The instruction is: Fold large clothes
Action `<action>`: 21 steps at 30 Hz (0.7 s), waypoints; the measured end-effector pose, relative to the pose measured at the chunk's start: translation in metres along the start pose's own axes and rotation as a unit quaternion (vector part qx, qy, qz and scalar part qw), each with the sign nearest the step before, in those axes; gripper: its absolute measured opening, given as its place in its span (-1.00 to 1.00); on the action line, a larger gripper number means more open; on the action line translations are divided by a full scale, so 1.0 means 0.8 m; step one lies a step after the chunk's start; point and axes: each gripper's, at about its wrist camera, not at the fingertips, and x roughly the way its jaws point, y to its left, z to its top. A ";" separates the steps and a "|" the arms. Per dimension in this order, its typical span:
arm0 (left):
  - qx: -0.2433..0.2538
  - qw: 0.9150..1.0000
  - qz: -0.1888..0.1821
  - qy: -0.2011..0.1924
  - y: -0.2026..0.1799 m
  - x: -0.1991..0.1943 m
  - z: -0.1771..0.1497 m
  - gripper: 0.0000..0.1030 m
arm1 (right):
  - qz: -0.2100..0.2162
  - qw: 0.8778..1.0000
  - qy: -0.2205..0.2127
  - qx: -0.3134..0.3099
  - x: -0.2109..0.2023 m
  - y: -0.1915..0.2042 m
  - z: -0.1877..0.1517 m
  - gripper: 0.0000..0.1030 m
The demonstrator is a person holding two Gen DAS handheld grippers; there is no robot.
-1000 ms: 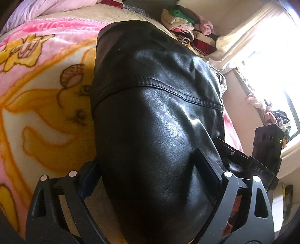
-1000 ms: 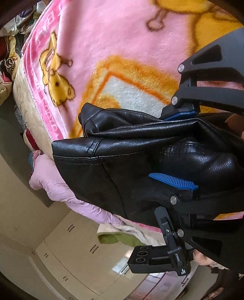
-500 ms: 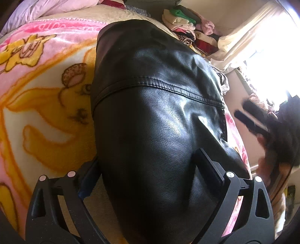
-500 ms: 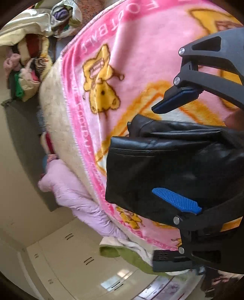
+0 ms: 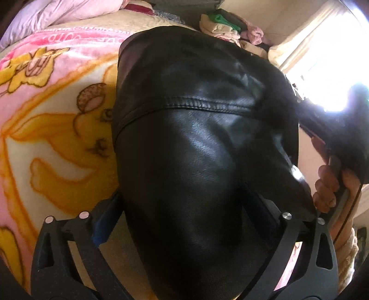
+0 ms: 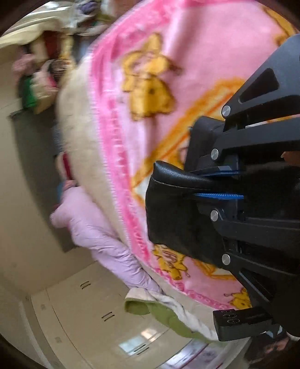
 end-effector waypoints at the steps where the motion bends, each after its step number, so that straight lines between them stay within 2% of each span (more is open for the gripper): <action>1: 0.006 1.000 0.007 0.000 -0.002 0.001 0.000 0.82 | -0.019 1.000 0.012 -0.008 0.009 0.000 -0.001 -0.80; 5: 0.021 1.000 0.021 0.002 -0.006 0.005 -0.003 0.82 | -0.071 0.996 0.052 -0.015 0.043 -0.011 -0.017 -0.69; 8: 0.029 0.999 0.027 0.001 -0.009 0.006 -0.005 0.82 | -0.085 0.995 0.061 0.001 0.046 -0.025 -0.026 -0.50; 13: 0.026 0.999 0.023 -0.001 -0.009 0.003 -0.004 0.82 | -0.084 0.994 0.058 0.025 0.027 -0.034 -0.036 -0.10; 18: 0.026 0.999 0.026 -0.005 -0.006 -0.002 -0.006 0.82 | -0.079 0.995 0.054 0.030 0.001 -0.030 -0.048 0.14; 21: 0.030 0.999 0.029 -0.010 -0.011 -0.007 -0.006 0.82 | -0.067 0.996 0.044 0.037 -0.017 -0.027 -0.055 0.19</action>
